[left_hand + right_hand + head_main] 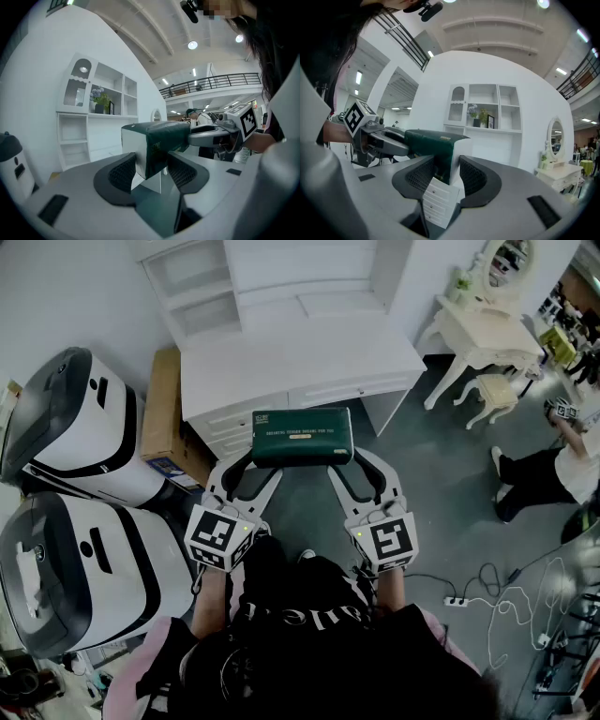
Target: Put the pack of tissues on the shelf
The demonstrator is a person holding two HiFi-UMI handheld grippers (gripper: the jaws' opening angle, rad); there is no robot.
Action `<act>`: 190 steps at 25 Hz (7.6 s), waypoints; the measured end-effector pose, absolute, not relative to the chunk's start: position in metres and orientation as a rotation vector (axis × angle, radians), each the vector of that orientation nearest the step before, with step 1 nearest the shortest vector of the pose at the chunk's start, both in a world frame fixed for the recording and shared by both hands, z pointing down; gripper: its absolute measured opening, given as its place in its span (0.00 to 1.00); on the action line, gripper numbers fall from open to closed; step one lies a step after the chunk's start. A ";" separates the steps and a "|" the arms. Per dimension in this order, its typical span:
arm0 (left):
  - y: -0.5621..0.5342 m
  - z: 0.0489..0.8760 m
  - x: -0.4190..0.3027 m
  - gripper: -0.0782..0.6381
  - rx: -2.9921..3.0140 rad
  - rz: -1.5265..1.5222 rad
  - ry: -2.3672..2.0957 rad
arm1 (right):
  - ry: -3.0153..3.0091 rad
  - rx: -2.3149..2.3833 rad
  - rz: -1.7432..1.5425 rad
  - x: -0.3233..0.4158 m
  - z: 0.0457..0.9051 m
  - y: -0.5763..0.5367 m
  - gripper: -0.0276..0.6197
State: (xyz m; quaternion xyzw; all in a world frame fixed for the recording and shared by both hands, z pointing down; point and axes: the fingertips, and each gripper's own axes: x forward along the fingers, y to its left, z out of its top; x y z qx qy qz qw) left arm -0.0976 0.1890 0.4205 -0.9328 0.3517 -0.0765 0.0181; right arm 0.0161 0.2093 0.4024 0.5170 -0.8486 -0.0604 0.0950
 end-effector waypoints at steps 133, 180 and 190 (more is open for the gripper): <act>-0.581 0.195 0.062 0.40 -2.581 -0.081 1.418 | -2.676 1.556 -0.458 0.182 0.183 -0.583 0.33; -0.325 0.413 -0.050 0.40 -3.042 -0.122 1.159 | -2.580 1.621 0.179 0.070 0.407 -0.363 0.33; -0.248 0.454 -0.101 0.40 -3.134 -0.161 1.069 | -2.530 1.589 0.227 -0.003 0.444 -0.283 0.33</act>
